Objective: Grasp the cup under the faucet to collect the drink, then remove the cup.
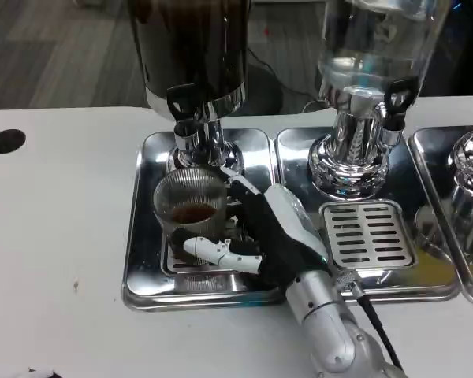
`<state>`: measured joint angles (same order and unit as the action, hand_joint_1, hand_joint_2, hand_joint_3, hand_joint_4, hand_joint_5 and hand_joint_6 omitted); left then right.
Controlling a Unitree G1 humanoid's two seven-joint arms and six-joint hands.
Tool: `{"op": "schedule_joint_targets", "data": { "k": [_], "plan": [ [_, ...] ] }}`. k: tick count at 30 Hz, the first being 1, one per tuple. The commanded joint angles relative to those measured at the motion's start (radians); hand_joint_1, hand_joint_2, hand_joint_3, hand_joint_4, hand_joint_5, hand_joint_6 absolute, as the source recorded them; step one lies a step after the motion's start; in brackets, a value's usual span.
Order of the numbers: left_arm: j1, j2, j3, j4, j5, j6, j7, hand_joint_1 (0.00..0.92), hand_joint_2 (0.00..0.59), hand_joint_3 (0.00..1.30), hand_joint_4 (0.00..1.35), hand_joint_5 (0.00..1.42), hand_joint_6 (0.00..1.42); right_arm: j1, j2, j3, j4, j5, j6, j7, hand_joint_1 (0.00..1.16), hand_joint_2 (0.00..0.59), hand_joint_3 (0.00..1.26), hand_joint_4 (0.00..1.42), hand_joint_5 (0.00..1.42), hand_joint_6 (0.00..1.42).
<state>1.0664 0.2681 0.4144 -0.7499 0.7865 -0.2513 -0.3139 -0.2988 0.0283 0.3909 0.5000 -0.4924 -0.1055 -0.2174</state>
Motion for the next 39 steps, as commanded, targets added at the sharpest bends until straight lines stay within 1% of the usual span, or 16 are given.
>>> {"op": "schedule_joint_targets", "data": {
  "k": [1,8,13,18,21,24,28,39],
  "plan": [
    [0.002,0.013,0.009,0.013,-0.017,0.006,-0.011,0.000,0.145,0.27,0.18,0.18,0.36,0.011,0.009,0.008,0.001,-0.016,0.016,-0.025,0.52,0.113,0.15,0.25,0.40,0.31],
    [0.002,0.022,0.017,0.026,-0.029,0.006,-0.009,0.000,0.149,0.28,0.18,0.18,0.36,0.009,0.016,0.013,0.012,-0.023,0.021,-0.044,0.55,0.121,0.17,0.29,0.42,0.34],
    [0.000,0.027,0.015,0.034,-0.033,0.007,-0.010,0.000,0.150,0.28,0.18,0.18,0.36,0.015,0.025,0.016,0.023,-0.026,0.016,-0.069,0.56,0.124,0.23,0.35,0.48,0.41],
    [-0.002,0.031,0.009,0.040,-0.033,0.011,-0.009,0.000,0.151,0.28,0.18,0.18,0.36,0.018,0.030,0.017,0.027,-0.026,0.017,-0.083,0.54,0.126,0.29,0.40,0.53,0.44],
    [-0.006,0.033,0.008,0.041,-0.033,0.015,-0.011,0.000,0.151,0.28,0.18,0.18,0.36,0.018,0.033,0.016,0.029,-0.026,0.020,-0.090,0.54,0.126,0.32,0.44,0.56,0.49],
    [-0.011,0.038,0.006,0.041,-0.031,0.020,-0.014,0.000,0.151,0.28,0.18,0.18,0.36,0.018,0.034,0.016,0.031,-0.026,0.016,-0.096,0.53,0.126,0.34,0.47,0.58,0.50],
    [-0.017,0.040,0.001,0.039,-0.029,0.027,-0.020,0.000,0.151,0.28,0.18,0.18,0.36,0.021,0.031,0.011,0.035,-0.021,0.006,-0.100,0.54,0.130,0.35,0.47,0.59,0.51],
    [-0.025,0.042,-0.014,0.037,-0.016,0.037,-0.026,0.000,0.152,0.28,0.18,0.18,0.35,0.041,0.015,-0.004,0.022,-0.010,-0.048,-0.118,0.56,0.124,0.36,0.48,0.60,0.54]
  ]
}}
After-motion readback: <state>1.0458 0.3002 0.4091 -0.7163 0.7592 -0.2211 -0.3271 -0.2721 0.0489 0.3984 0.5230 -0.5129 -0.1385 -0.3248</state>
